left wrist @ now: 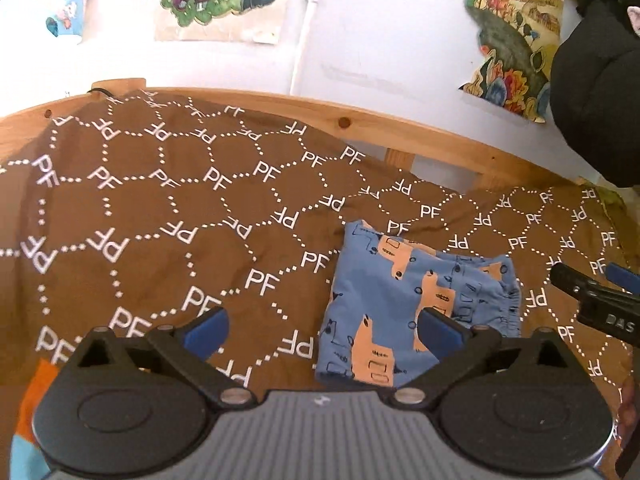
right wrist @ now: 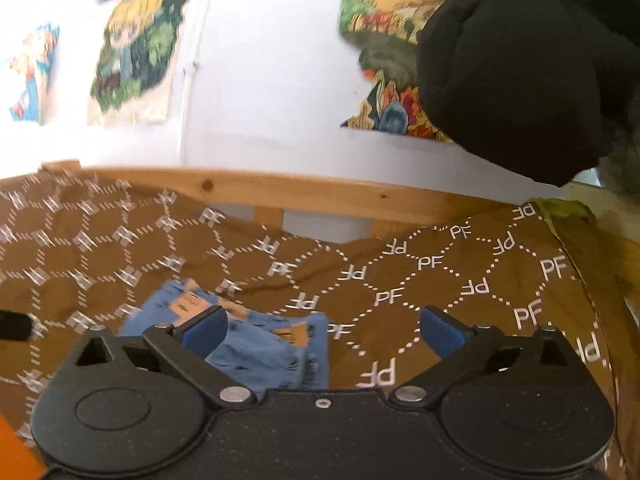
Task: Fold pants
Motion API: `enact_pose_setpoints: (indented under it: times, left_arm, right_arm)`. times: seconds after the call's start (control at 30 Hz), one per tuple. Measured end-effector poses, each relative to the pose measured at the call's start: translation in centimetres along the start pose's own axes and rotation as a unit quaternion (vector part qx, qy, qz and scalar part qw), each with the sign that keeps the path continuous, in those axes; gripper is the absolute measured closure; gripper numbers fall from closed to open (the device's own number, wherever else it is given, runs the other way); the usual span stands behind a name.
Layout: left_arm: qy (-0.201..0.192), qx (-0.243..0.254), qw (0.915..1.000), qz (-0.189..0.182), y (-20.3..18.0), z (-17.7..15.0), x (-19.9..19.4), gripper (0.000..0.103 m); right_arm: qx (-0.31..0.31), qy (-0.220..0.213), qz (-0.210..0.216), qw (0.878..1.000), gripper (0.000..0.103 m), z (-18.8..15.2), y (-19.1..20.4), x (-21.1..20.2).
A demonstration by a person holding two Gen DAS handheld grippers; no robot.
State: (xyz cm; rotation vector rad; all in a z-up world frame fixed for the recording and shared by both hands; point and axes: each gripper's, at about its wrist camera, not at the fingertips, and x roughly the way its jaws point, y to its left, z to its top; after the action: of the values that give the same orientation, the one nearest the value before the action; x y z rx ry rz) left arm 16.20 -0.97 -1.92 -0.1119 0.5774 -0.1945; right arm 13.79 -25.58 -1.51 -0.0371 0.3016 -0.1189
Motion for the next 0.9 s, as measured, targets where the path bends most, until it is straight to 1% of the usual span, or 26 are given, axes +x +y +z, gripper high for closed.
enact_pose_setpoints:
  times: [0.1, 0.23, 0.4, 0.5, 0.63, 0.73, 0.9]
  left_arm:
    - [-0.004, 0.004, 1.0000, 0.002, 0.2, -0.5, -1.6, 0.000]
    - [-0.002, 0.012, 0.9999, 0.000, 0.5, -1.3, -3.1, 0.000]
    - [0.004, 0.015, 0.9999, -0.001, 0.9, -2.7, -4.2, 0.000]
    - [0.005, 0.032, 0.9995, 0.001, 0.9, -3.5, -4.8, 0.000]
    - [0.001, 0.067, 0.9977, 0.012, 0.6, -4.8, -5.5, 0.000]
    - [-0.001, 0.082, 0.9966, 0.014, 0.6, -5.7, -6.1, 0.000]
    - [-0.005, 0.110, 0.9938, 0.016, 0.4, -6.7, -7.0, 0.000]
  right_arm:
    - [0.011, -0.010, 0.005, 1.000, 0.001, -0.2, 0.7, -2.7]
    - [0.031, -0.013, 0.009, 0.999, 0.001, -0.6, 1.3, -5.7]
    - [0.031, -0.016, 0.008, 0.999, 0.001, -1.4, 2.2, -8.1]
    - [0.037, -0.009, 0.010, 0.999, 0.001, -2.0, 2.7, -9.2]
    - [0.038, 0.007, 0.012, 0.999, 0.001, -3.4, 3.3, -10.5]
    - [0.042, 0.019, 0.006, 0.999, 0.001, -4.4, 3.6, -11.3]
    - [0.028, 0.020, 0.002, 0.999, 0.001, -5.5, 4.3, -12.2]
